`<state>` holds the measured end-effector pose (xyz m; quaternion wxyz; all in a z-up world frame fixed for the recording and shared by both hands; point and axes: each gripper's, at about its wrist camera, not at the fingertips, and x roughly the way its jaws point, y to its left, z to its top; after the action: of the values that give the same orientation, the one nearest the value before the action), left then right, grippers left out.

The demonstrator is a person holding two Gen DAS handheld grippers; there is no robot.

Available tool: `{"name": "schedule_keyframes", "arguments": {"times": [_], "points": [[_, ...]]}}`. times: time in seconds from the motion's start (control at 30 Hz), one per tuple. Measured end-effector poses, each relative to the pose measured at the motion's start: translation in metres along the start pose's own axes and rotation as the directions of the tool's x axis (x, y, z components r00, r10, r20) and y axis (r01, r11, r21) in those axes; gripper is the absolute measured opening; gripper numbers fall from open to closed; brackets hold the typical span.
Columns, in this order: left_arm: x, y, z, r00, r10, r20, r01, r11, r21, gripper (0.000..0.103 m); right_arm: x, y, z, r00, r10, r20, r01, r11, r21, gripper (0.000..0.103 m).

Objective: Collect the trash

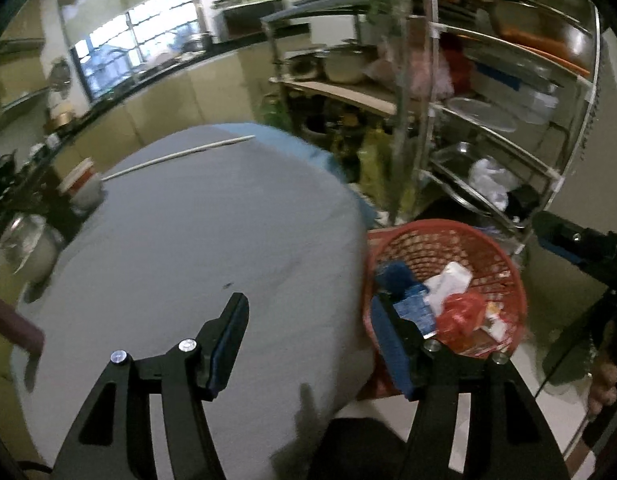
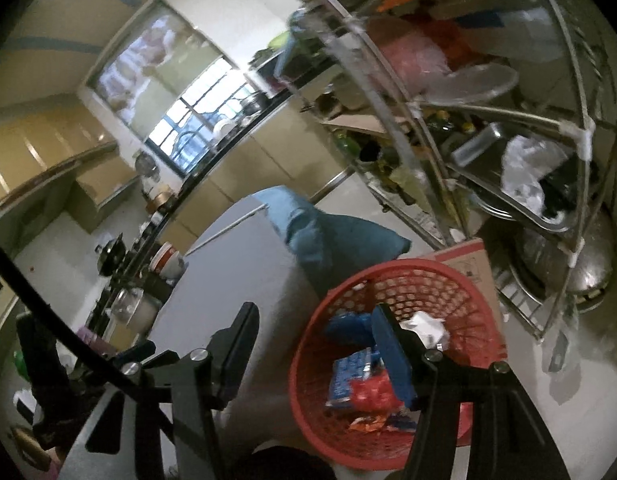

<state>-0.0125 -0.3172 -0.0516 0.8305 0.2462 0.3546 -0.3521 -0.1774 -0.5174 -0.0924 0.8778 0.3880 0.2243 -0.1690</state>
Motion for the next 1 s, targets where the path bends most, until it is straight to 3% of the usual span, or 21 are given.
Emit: {"name": "schedule_keyframes", "arguments": {"times": [0.23,0.5,0.77,1.0], "points": [[-0.032,0.045,-0.019,0.994,0.106,0.020,-0.104,0.991,-0.079,0.064,-0.001,0.059,-0.012,0.999,0.035,-0.018,-0.037,0.991,-0.125,0.063],[-0.079,0.090,-0.049,0.979,0.196,0.053,-0.181,0.962,-0.204,0.065,-0.012,0.114,-0.031,0.997,0.072,-0.037,-0.079,0.967,-0.242,0.063],[-0.109,0.105,-0.082,0.968,0.244,0.054,-0.221,0.938,-0.267,0.065,-0.022,0.150,-0.053,0.991,0.122,-0.062,-0.135,0.940,-0.313,0.063],[-0.129,0.119,-0.110,0.949,0.315,0.021,-0.293,0.904,-0.312,0.065,-0.008,0.186,-0.077,0.974,0.182,-0.133,-0.218,0.907,-0.359,0.063]]}}
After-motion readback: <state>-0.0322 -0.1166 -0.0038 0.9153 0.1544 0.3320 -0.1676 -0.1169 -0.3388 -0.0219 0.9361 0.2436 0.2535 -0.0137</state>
